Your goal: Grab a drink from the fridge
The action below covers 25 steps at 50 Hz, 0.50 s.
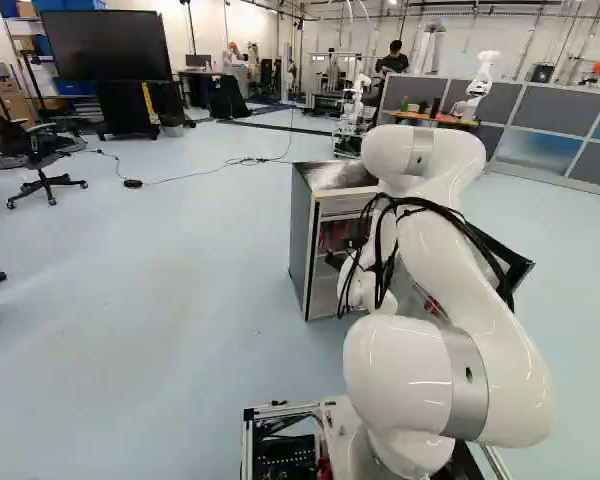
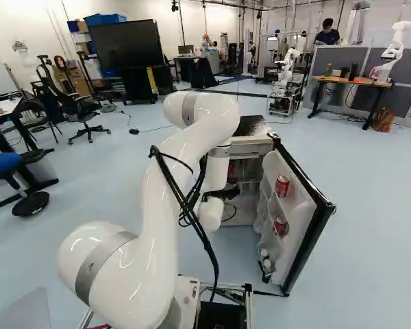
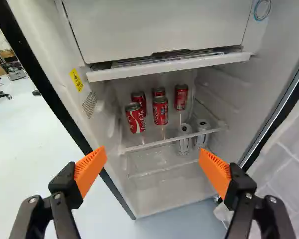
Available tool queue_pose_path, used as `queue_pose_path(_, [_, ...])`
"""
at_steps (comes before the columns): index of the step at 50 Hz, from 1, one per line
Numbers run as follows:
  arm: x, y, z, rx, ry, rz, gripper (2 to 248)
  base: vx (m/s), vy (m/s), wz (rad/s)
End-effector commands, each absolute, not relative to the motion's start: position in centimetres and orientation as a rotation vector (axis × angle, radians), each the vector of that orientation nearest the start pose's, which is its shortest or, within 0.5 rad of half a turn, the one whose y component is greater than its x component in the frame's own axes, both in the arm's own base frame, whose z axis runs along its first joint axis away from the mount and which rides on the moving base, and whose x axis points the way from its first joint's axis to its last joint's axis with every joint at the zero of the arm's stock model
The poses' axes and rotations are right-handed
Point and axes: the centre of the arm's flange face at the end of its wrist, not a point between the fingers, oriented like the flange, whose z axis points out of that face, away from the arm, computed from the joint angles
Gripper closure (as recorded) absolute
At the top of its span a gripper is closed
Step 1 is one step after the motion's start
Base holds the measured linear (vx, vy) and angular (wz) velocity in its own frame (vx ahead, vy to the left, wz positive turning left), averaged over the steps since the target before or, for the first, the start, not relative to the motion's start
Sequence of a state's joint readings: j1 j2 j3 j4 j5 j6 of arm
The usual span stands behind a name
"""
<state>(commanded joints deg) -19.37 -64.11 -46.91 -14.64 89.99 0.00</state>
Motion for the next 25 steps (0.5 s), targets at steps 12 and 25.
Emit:
queue_pose_path(12, [44.9,-14.2,3.5,-2.503,0.204,-1.905,3,0.001,-0.001,-0.001])
queue_pose_path(25, [46.7,-15.7,1.2,-2.489,0.216,-1.945,3,0.000,0.000,0.000])
